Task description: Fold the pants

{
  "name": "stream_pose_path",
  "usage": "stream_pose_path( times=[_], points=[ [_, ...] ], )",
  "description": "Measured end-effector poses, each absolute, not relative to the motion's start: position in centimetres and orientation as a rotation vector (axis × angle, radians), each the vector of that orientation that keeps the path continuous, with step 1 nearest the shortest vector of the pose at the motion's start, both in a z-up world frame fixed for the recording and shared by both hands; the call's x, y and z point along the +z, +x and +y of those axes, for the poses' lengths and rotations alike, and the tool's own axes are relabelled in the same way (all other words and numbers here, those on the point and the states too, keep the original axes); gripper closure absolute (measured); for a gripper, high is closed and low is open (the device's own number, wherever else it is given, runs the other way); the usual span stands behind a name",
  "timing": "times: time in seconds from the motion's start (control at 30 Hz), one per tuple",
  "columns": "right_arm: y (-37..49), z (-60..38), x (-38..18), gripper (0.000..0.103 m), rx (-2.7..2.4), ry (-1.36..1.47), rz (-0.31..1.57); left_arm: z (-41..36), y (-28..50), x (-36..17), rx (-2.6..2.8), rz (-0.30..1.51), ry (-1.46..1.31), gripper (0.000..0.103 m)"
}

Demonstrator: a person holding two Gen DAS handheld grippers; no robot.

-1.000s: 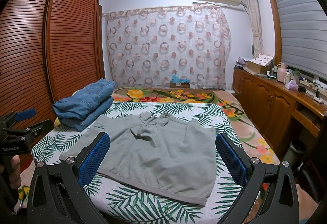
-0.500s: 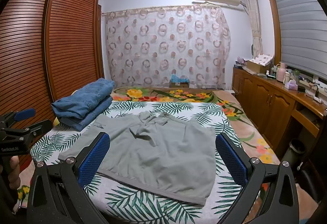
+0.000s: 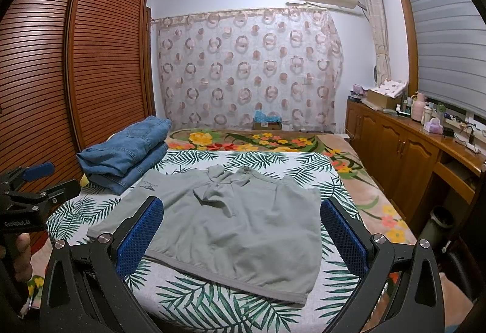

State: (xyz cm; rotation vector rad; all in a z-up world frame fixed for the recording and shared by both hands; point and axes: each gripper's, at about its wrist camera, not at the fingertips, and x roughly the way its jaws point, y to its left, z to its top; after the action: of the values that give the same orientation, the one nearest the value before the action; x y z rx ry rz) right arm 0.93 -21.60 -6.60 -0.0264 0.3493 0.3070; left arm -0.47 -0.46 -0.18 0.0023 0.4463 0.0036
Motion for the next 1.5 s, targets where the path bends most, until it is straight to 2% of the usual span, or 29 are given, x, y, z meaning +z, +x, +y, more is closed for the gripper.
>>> stream_pose_path(
  times=[0.43,0.93,1.5],
  points=[
    [0.9,-21.6,-6.6,0.0,0.305,-0.027,0.348,-0.5,-0.4,-0.2,0.004,0.449,0.003,0.0],
    [1.1,-21.5,-6.9,0.0,0.304,-0.028,0.366,-0.2,0.9,-2.7,-0.006,0.507,-0.014,0.0],
    [3.4,-21.0,-8.9,0.0,0.307,-0.057,0.483,1.3,2.6,-5.1,0.01,0.609,-0.034,0.0]
  ],
)
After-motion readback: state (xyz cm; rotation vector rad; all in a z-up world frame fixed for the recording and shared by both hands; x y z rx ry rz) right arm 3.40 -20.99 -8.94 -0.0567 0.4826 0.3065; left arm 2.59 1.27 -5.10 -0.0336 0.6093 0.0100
